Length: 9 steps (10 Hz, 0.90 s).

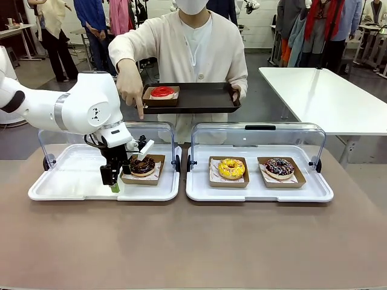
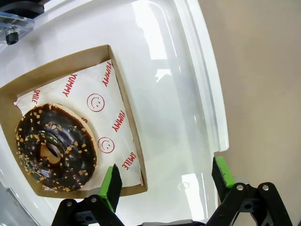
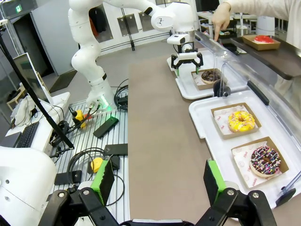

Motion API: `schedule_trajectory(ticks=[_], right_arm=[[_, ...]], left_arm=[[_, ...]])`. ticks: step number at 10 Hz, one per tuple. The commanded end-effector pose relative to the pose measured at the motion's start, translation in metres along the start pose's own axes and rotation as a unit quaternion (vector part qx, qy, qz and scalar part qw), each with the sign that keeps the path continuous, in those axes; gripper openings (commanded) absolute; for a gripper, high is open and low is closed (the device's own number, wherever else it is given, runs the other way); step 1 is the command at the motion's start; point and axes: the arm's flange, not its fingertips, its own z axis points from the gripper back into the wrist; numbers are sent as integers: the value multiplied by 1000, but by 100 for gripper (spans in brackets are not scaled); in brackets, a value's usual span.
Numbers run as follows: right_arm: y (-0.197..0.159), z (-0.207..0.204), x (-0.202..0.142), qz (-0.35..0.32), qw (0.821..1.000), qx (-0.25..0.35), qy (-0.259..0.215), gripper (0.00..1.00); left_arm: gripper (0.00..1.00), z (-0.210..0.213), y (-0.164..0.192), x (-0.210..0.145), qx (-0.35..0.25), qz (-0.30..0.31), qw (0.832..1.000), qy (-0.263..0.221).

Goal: Provide the desired donut to the person.
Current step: Pick up and lift the Paper togo box containing the Donut pointed at by the person.

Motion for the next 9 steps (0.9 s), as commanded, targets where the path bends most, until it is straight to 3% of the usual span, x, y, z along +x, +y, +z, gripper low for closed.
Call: schedule_trajectory(ticks=[1, 2, 3, 4, 5, 7, 8, 9], right_arm=[[-1, 1, 0, 4, 1000, 2, -6, 100], [-1, 1, 0, 4, 1000, 2, -6, 100], [-1, 1, 0, 4, 1000, 2, -6, 100], [-1, 1, 0, 4, 1000, 2, -6, 100], [-1, 1, 0, 4, 1000, 2, -6, 100], [-1, 1, 0, 4, 1000, 2, -6, 100], [-1, 1, 0, 4, 1000, 2, -6, 100], [-1, 1, 0, 4, 1000, 2, -6, 100]], left_arm=[[100, -3, 7, 0, 5, -1, 1000, 12], [85, -3, 9, -1, 7, -3, 1000, 14], [52, -3, 10, -1, 9, -7, 1000, 15], [31, -4, 9, 0, 11, -7, 1000, 14], [0, -5, 9, 0, 11, -8, 1000, 13], [0, -4, 10, -1, 11, -9, 1000, 13], [11, -6, 8, 0, 11, -7, 1000, 12], [2, -6, 9, 0, 9, -8, 1000, 12]])
